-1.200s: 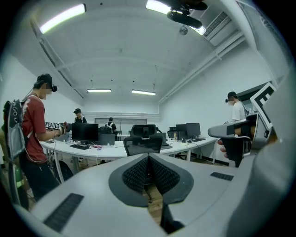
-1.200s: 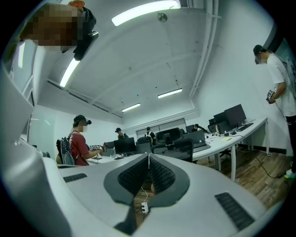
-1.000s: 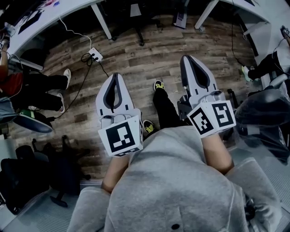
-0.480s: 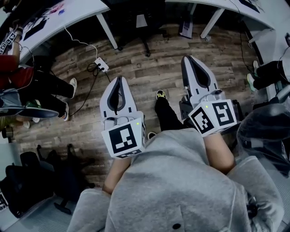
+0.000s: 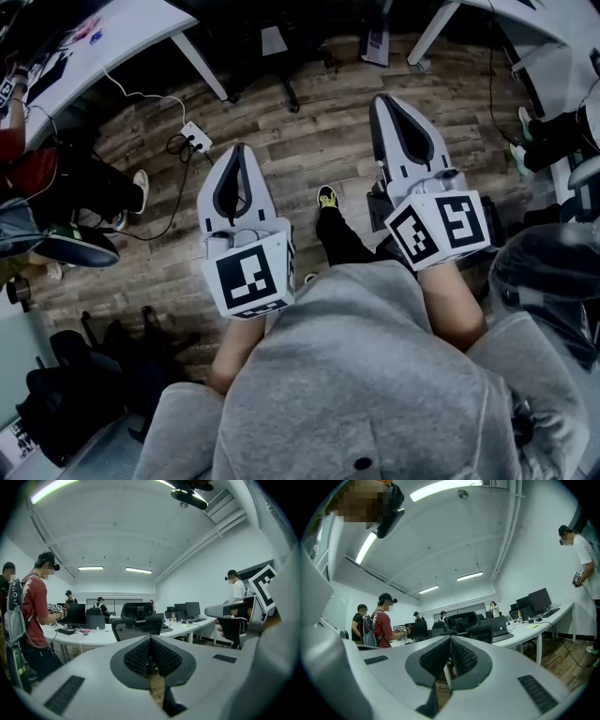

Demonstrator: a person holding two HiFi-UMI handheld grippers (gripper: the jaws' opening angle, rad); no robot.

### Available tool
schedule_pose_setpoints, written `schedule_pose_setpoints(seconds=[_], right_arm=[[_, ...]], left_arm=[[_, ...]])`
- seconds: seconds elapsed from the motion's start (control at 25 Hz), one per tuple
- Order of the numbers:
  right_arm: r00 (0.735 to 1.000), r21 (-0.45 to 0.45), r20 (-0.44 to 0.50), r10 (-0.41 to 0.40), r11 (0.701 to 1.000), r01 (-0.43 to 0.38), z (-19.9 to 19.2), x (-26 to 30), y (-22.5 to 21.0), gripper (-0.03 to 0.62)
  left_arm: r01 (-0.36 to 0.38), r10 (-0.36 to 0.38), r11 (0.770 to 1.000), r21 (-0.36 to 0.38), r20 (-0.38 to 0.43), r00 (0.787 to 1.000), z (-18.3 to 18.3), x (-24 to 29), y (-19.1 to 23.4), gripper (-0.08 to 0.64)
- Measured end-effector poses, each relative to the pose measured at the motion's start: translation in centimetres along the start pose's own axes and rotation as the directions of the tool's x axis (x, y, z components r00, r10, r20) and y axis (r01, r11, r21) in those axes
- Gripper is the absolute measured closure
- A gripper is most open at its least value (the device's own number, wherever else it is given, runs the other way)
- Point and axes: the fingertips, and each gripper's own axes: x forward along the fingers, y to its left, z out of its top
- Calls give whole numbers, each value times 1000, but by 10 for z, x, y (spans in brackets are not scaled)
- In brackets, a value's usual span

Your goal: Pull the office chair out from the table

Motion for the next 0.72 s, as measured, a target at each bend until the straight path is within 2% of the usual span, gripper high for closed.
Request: schedule_pose_setpoints(seconds=[0.28,0.72], right_arm=[[1000,32,-19,-18,999,19,-3,50,-41,565],[999,65,-37,3,998,0,-1,121,-86,565]], left_arm=[[7,-7,1000,7,-22,1000,8,65,-3,549],[-37,38,999,14,-44,998,22,142,3,549]])
